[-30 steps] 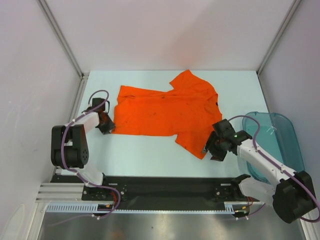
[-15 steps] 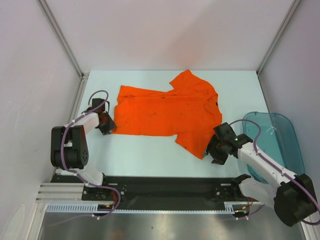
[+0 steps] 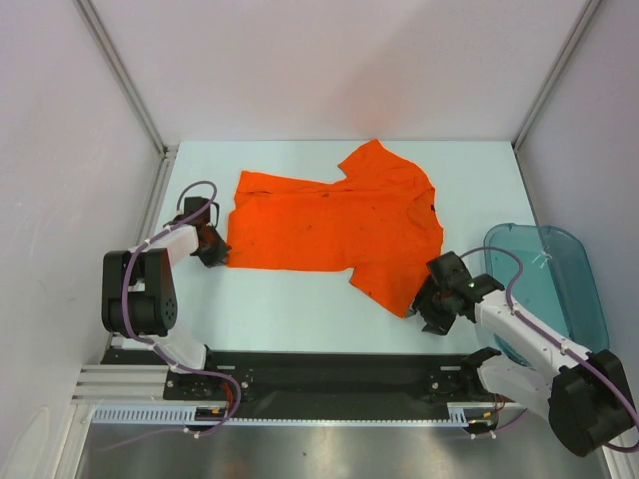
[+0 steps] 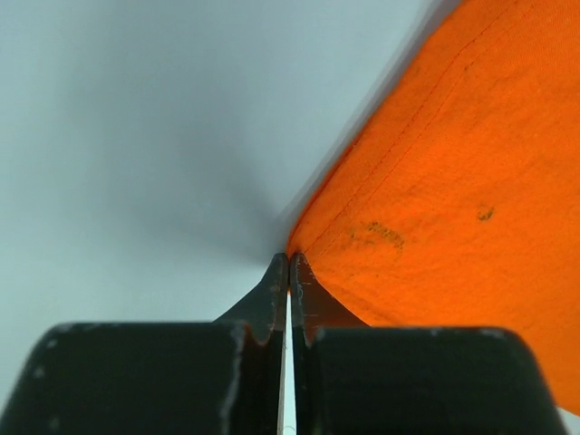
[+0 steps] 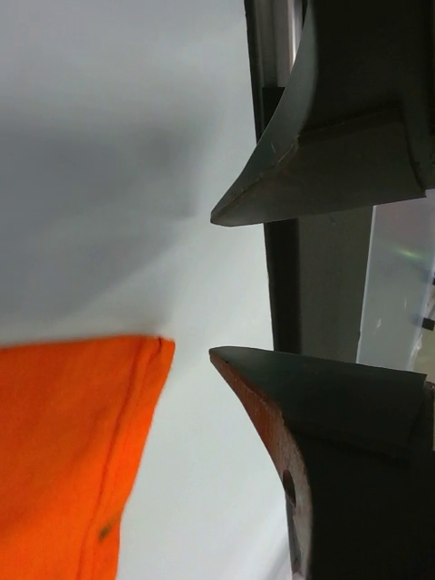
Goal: Fold and stack the t-shirts
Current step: Flatten the tshirt out
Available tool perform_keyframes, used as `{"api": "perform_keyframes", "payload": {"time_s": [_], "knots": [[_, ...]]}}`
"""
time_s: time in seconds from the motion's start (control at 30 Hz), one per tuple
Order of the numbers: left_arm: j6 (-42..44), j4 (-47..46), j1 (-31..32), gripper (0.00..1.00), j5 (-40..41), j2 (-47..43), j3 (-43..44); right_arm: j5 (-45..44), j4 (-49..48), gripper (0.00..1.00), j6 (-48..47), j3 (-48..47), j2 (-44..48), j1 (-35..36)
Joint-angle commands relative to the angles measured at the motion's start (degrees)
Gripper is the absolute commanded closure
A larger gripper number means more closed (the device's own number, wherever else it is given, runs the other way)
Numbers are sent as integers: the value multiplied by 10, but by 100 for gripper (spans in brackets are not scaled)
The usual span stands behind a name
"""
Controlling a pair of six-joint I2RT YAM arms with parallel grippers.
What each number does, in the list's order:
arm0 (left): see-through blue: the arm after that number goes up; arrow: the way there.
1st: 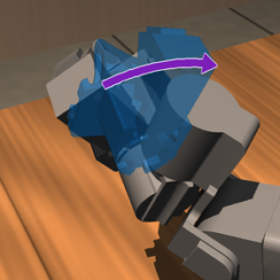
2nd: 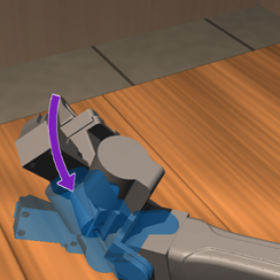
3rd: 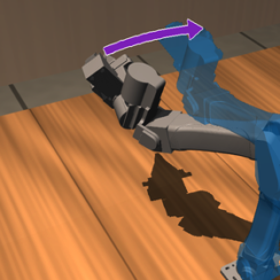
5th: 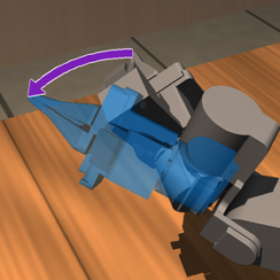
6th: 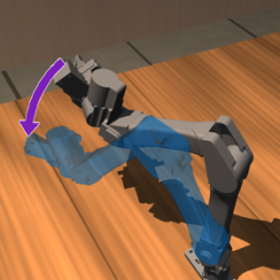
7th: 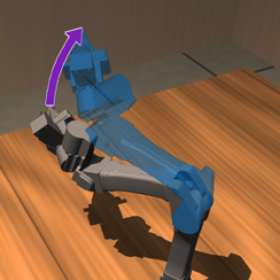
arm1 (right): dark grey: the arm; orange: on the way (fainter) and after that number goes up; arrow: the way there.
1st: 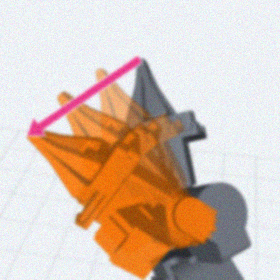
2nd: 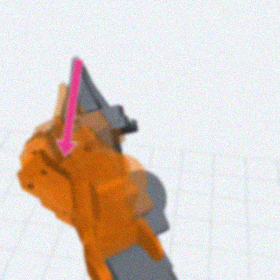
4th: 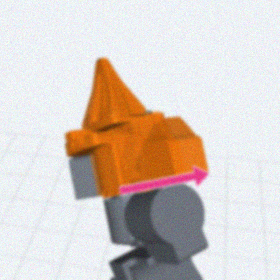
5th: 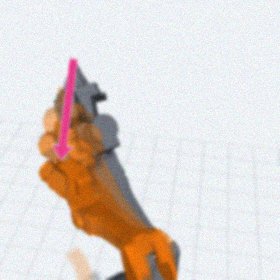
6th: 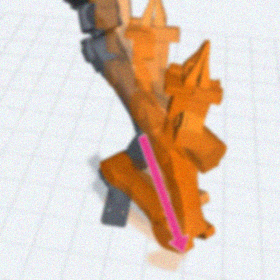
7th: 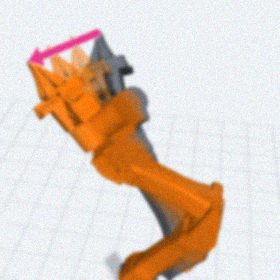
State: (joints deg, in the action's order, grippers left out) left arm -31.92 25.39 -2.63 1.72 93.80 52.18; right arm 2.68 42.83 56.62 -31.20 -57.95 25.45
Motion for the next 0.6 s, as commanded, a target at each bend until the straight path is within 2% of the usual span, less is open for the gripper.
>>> {"api": "perform_keyframes", "payload": {"time_s": [0.0, 0.27, 0.57], "knots": [[13, 19, 0, 100, -31, -9, -12, 5, -40, 41, 60, 35, 14, 1], [22, 18, 1, 100, -51, -70, -39, -18, -126, 50, 95, 81, 43, 1], [20, 19, 1, 100, -55, -119, -60, -21, -155, 48, 92, 66, -25, 5]]}}
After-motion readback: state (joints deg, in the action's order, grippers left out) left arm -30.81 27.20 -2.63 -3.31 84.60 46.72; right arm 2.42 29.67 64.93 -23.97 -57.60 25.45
